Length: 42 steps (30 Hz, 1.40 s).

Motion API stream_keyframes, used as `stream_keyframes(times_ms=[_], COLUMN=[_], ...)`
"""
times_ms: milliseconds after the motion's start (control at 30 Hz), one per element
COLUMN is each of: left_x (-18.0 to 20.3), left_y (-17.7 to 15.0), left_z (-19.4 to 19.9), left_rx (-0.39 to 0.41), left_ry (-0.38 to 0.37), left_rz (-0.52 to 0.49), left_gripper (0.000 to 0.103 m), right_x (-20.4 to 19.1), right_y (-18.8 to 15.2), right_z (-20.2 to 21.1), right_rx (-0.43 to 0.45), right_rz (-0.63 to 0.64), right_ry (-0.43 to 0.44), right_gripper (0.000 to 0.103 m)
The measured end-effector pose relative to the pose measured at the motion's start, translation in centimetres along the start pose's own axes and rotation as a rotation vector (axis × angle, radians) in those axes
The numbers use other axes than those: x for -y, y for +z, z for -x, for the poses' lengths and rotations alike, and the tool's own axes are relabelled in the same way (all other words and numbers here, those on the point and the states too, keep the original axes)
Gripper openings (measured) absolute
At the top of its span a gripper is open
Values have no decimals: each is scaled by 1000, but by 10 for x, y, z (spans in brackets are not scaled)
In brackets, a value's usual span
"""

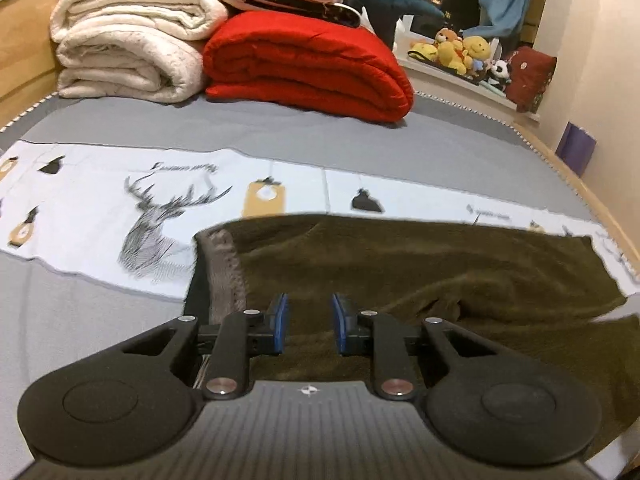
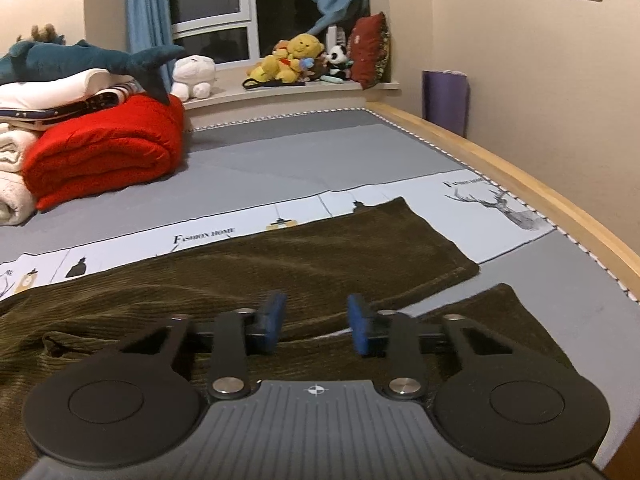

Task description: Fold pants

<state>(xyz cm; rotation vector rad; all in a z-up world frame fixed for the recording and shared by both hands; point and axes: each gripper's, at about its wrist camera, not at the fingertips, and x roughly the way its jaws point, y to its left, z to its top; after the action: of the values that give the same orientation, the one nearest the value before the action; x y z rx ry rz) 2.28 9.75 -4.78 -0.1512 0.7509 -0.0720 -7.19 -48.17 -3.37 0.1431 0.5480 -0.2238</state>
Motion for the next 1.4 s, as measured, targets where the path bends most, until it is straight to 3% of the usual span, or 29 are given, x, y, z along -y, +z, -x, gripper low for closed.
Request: stream_keyframes(times_ms=[233, 433, 467, 533, 633, 767, 833, 867, 1000, 1100, 1167, 1300, 1400], left_x=[17, 11, 11, 12, 11, 9, 5, 2, -7, -13, -10, 3, 15], left_y=[79, 82, 81, 82, 84, 83, 83, 83, 79, 75, 70, 61, 59], left_z=[-44, -111, -123, -140, -162, -195, -210, -216, -240, -255, -261, -262, -256], left_rx=[42, -18, -28, -36, -25, -52, -71, -76, -126, -178, -197, -190, -174], left_ry=[-30, 12, 22, 39, 49, 69, 67, 61, 38, -22, -36, -78, -71], left_rz=[-12, -47, -57, -88, -155, -261, -290, -297, -325, -296, -306, -370, -445], left_gripper=[27, 30, 34, 63, 85, 90, 102, 102, 102, 102, 97, 52, 33], right_x=[-6, -13, -15, -22, -29, -35, -37, -39, -45, -49, -50, -52, -54], right_y=[5, 10, 10, 12, 16, 22, 23, 24, 27, 29, 30, 30, 31], right_z=[-3, 0, 1, 1, -2, -10, -13, -15, -21, -24, -27, -30, -30], right_rx=[-8, -21, -20, -19, -23, -43, -53, -56, -72, -78, -82, -93, -95], right_rz=[20, 17, 27, 55, 87, 99, 104, 109, 128, 141, 147, 157, 161], right_ry=[45, 73, 78, 84, 92, 99, 102, 104, 110, 111, 109, 102, 97], right_gripper=[25, 25, 25, 25, 25, 25, 25, 25, 25, 25, 25, 25, 25])
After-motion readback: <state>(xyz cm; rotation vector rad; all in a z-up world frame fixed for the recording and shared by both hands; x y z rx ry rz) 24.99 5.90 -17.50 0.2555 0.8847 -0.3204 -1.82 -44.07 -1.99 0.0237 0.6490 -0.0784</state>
